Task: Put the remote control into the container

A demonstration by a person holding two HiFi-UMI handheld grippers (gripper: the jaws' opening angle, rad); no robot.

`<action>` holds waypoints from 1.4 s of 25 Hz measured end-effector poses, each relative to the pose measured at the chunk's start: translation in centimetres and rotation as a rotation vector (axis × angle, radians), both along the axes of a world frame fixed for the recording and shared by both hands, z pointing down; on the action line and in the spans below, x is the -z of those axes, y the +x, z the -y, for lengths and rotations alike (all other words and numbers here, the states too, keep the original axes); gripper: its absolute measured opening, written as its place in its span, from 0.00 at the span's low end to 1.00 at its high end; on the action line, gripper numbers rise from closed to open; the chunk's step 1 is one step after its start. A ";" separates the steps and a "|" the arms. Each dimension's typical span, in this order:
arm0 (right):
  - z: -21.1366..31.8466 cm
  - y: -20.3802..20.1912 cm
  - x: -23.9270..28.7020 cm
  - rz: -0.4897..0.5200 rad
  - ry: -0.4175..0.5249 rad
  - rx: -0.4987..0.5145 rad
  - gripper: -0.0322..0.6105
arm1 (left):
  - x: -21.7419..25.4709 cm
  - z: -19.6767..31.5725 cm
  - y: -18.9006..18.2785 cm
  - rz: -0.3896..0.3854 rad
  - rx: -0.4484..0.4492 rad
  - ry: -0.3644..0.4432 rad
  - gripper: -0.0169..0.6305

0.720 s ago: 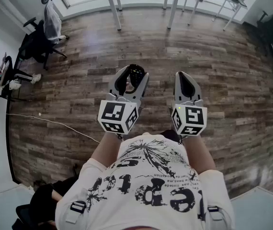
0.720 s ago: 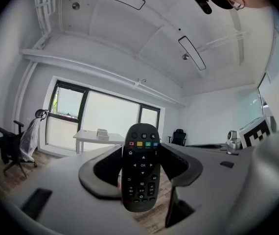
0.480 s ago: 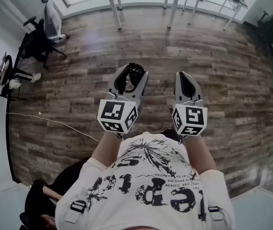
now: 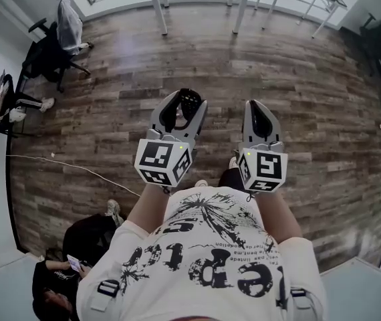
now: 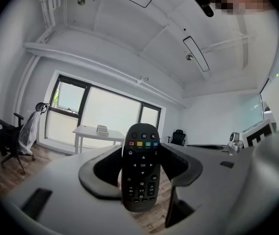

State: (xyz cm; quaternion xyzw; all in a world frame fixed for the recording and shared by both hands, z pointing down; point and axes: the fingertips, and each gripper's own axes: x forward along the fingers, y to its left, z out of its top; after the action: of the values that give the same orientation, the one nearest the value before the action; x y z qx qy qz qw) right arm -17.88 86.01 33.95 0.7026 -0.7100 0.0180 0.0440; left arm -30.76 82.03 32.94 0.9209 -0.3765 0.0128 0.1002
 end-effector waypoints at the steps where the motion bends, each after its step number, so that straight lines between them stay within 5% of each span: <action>1: 0.3 0.3 -0.1 0.000 0.001 -0.002 0.05 | -0.2 0.2 0.2 -0.002 0.000 -0.006 0.41; 14: 10.2 8.5 -0.2 0.080 0.035 0.080 0.05 | -0.9 7.9 5.4 -0.022 0.125 0.008 0.41; 20: 16.4 15.1 0.7 0.102 0.052 0.107 0.05 | 0.0 12.5 11.1 0.016 0.183 0.046 0.41; 26: 21.3 20.7 1.8 0.120 0.055 0.139 0.05 | 1.6 17.0 16.5 -0.034 0.201 0.036 0.41; 35: 25.9 23.1 -1.9 0.186 -0.025 0.180 0.05 | 0.2 21.6 19.8 -0.004 0.184 0.001 0.41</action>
State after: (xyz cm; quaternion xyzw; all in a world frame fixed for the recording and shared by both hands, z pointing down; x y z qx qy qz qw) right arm 5.26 60.15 35.89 0.6307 -0.7709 0.0877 -0.0118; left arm -11.00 60.42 32.72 0.8824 -0.4594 0.0015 0.1014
